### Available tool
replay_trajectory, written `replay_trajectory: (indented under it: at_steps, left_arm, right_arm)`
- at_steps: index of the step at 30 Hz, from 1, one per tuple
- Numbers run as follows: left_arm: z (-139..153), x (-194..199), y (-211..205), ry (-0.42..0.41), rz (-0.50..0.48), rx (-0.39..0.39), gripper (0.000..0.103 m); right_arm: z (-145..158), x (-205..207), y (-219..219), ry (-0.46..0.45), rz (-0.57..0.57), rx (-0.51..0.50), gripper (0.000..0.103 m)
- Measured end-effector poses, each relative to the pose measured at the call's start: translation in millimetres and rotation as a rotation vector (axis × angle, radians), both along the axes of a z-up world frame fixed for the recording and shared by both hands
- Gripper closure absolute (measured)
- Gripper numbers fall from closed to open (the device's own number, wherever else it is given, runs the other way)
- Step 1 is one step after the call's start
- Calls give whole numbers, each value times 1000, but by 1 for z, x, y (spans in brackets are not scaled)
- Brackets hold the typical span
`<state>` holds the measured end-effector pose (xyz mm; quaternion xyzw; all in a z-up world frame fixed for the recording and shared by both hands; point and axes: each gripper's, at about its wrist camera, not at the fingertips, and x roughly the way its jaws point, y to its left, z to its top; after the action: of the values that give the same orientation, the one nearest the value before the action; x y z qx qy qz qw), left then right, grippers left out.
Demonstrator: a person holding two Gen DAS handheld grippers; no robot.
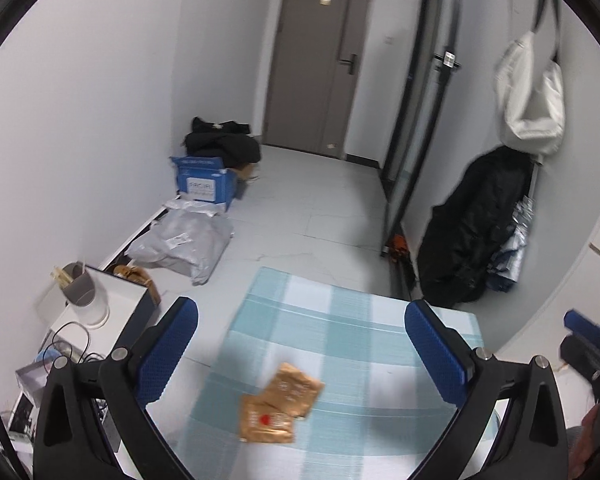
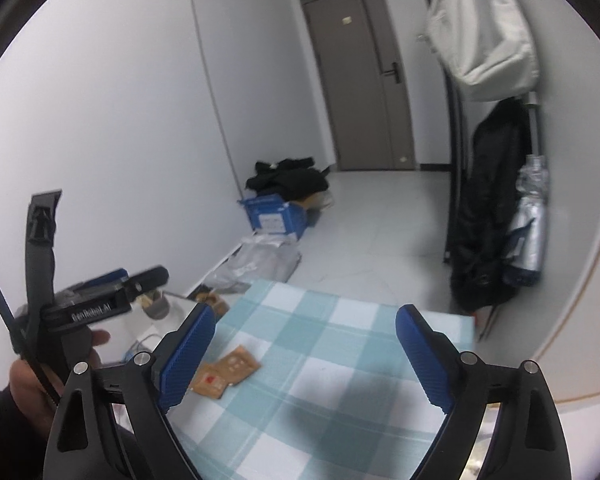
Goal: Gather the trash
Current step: 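Move both grippers back over the table, then grasp the brown sachet with the right gripper and lift it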
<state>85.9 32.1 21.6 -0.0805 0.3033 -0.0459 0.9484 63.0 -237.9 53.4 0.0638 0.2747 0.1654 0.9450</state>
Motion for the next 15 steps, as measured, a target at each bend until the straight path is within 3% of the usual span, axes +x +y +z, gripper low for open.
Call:
replay_trajectory:
  at_steps: [6, 9, 15]
  left_arm:
    - [-27, 5, 41, 25, 64, -60, 1]
    - [-42, 13, 58, 92, 80, -83, 1]
    - [-44, 20, 78, 111, 87, -111, 1]
  right_arm:
    - [-31, 31, 45, 62, 59, -57, 10]
    - [-51, 47, 66, 108, 91, -97, 10]
    - [-101, 78, 109, 209, 207, -172, 10]
